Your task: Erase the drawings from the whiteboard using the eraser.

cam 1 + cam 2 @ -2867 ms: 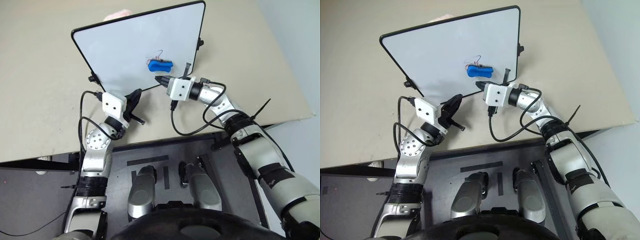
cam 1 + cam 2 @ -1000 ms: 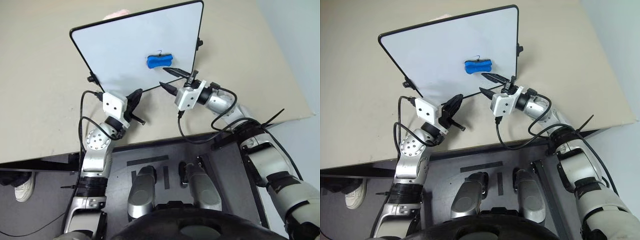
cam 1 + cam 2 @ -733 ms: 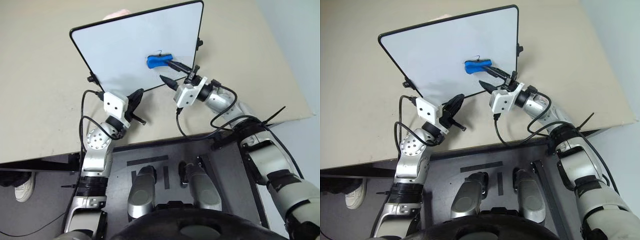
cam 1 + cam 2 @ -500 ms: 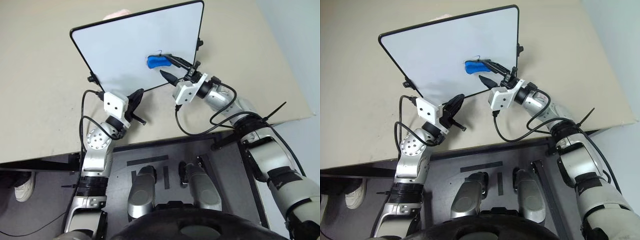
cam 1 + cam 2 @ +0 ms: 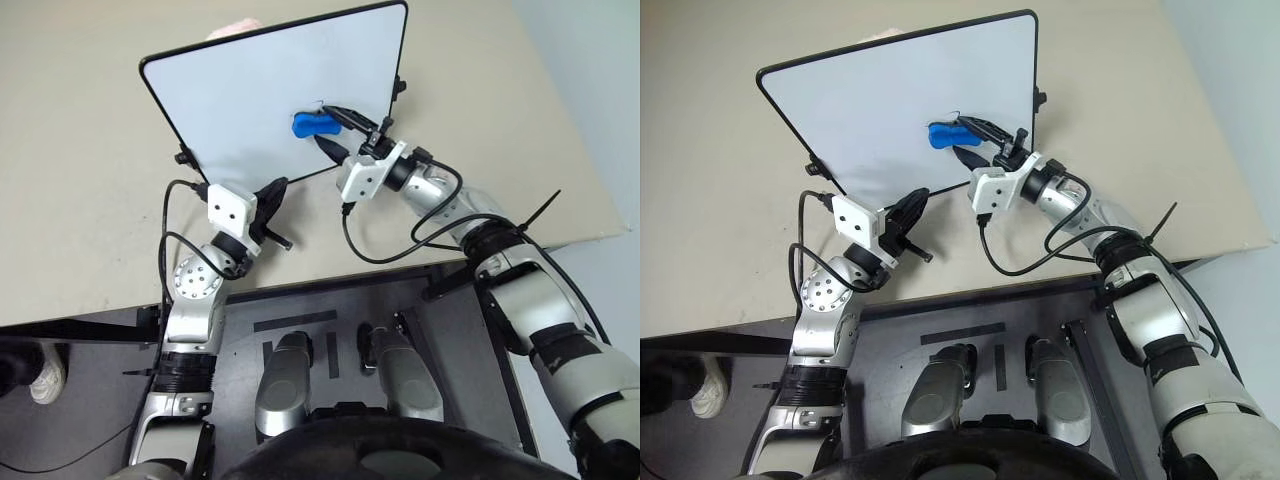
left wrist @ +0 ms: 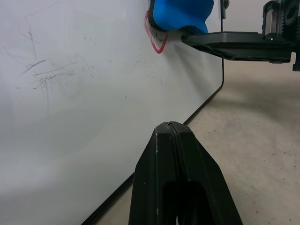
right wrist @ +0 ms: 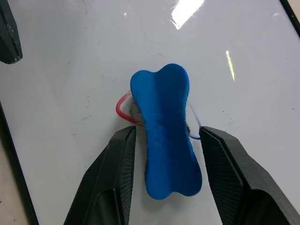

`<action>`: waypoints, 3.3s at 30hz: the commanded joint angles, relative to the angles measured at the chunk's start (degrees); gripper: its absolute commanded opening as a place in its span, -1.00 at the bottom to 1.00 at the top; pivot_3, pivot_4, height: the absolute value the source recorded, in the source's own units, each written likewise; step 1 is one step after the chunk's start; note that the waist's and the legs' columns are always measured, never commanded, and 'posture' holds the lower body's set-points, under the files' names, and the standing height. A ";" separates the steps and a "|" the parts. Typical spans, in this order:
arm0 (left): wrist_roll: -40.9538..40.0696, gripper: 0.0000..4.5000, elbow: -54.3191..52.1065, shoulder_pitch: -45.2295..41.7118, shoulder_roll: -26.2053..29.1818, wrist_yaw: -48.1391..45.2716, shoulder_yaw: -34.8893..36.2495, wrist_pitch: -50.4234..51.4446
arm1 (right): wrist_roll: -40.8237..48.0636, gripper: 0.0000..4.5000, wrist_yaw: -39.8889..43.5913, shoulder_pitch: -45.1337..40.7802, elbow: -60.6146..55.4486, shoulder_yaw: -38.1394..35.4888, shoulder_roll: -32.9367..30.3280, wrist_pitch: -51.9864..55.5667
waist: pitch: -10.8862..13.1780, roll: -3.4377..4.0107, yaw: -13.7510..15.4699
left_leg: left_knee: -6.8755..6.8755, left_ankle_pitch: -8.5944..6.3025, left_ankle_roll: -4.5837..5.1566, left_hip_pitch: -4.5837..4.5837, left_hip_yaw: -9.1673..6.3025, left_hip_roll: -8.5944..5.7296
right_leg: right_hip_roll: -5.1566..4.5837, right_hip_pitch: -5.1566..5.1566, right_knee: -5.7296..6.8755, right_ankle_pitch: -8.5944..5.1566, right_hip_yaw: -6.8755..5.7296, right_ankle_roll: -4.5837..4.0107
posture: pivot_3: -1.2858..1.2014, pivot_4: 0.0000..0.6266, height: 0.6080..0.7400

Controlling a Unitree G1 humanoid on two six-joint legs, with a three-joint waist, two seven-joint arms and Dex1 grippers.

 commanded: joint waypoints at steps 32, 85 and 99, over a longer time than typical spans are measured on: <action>0.15 -1.00 -0.66 -0.68 -0.35 0.13 -0.06 -0.75 | 8.47 -0.99 7.45 -1.06 -5.24 -1.67 0.58 4.90 | 0.00 0.00 -0.04 | -0.02 -0.02 0.01 -0.02 0.00 0.00 | 0.00 -0.01 -0.03 0.00 0.00 0.00 | 0.03 -0.52 1.00; 0.15 -1.00 -0.63 -0.78 0.19 0.08 0.29 -0.54 | 9.33 -0.99 6.44 0.48 -10.45 -2.67 2.34 5.48 | 0.00 0.00 -0.12 | -0.02 -0.02 0.02 -0.01 -0.01 0.00 | 0.01 -0.05 -0.01 0.03 0.00 -0.06 | 0.03 -0.52 1.00; 0.10 -1.00 -0.68 -0.39 0.25 0.11 0.48 -0.50 | 9.96 -0.99 12.62 2.30 -8.81 -1.27 4.79 6.91 | 0.00 0.00 -0.01 | 0.00 -0.02 0.01 -0.06 -0.01 0.00 | 0.02 -0.06 -0.05 0.03 0.00 -0.06 | 0.03 -0.52 1.00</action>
